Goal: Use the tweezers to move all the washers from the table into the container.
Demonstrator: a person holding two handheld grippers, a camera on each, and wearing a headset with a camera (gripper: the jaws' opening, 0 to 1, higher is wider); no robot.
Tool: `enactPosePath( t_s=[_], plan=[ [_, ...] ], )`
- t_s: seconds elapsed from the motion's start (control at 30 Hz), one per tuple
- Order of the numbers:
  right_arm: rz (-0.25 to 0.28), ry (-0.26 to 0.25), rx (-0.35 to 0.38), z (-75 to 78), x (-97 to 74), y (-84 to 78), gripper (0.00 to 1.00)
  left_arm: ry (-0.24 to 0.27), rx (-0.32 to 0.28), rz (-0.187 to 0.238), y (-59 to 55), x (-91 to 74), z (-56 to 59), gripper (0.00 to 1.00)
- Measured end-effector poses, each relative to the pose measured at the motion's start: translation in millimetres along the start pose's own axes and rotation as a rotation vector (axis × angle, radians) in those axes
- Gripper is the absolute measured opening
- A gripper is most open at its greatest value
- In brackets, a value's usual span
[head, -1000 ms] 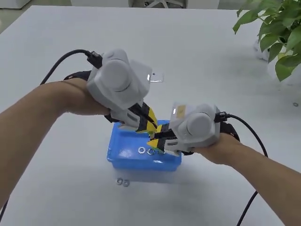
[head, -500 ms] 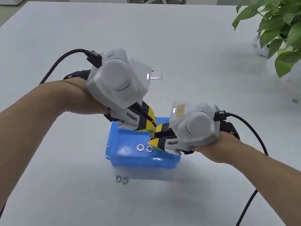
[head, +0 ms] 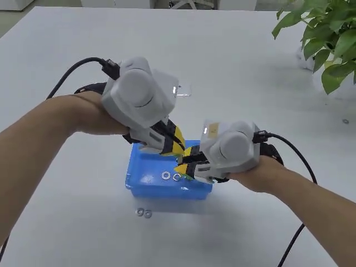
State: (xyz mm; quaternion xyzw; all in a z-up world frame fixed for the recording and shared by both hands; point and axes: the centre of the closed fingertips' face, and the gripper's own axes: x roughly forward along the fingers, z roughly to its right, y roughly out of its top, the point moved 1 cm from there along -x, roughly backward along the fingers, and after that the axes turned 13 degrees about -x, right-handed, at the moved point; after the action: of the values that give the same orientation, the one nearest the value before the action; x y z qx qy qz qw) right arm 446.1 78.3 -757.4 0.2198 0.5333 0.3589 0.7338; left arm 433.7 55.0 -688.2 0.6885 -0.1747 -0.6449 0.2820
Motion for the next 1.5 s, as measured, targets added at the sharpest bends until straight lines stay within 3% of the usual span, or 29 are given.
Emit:
enactPosePath(
  t_s=[0.53, 0.87, 1.2, 1.5],
  plan=[
    [0.017, -0.017, -0.027, -7.0, -10.2, 27.0, 0.11, 0.027, 0.005, -0.002, 5.1, -25.1, 16.4, 0.06],
    [0.031, -0.022, -0.044, -19.2, -15.5, 43.8, 0.11, 0.038, -0.001, -0.008, 4.9, -38.7, 32.1, 0.06],
    [0.05, -0.006, -0.055, -37.8, -11.5, 59.3, 0.11, 0.053, -0.024, -0.012, -5.3, -49.4, 50.6, 0.06],
    [0.049, 0.018, -0.06, -51.8, -4.9, 61.1, 0.12, 0.053, -0.039, -0.025, -17.4, -49.2, 61.4, 0.06]
  ],
)
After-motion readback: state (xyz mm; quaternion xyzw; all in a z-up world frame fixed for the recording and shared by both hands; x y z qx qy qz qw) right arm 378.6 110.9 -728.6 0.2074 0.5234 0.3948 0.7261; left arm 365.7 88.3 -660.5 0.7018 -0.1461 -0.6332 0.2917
